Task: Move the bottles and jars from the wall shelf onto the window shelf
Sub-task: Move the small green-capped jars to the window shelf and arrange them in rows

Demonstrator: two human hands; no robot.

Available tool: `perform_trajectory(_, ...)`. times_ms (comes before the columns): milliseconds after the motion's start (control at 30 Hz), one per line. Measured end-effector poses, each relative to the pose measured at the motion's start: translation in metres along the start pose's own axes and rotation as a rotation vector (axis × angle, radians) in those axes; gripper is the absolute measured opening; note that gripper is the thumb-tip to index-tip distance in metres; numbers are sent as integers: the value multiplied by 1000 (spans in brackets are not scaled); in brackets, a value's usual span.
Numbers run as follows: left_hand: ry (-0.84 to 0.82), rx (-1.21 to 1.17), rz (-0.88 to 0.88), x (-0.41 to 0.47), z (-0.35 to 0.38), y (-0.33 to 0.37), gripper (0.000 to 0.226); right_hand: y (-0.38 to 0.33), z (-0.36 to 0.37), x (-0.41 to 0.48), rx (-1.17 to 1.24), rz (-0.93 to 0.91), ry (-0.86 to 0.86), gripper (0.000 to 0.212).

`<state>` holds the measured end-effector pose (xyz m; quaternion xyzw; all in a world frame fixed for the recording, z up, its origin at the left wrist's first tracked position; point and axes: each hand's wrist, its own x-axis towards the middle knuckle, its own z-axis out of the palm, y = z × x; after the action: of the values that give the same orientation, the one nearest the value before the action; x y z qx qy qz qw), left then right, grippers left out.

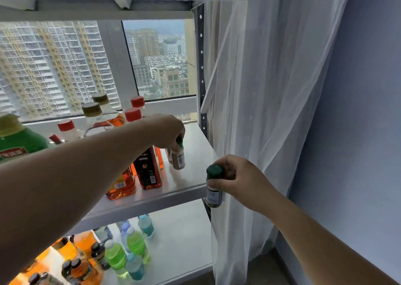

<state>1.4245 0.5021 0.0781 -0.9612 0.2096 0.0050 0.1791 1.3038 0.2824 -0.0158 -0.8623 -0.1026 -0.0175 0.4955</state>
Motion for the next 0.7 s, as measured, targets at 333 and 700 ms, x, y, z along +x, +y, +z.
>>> perform_trajectory(333, -138, 20, -69, 37, 22, -4, 39, 8, 5, 15, 50, 28, 31, 34)
perform_trajectory(700, -130, 88, -69, 35, 24, 0, 37, 10, 25, 27, 42, 37, 37, 35)
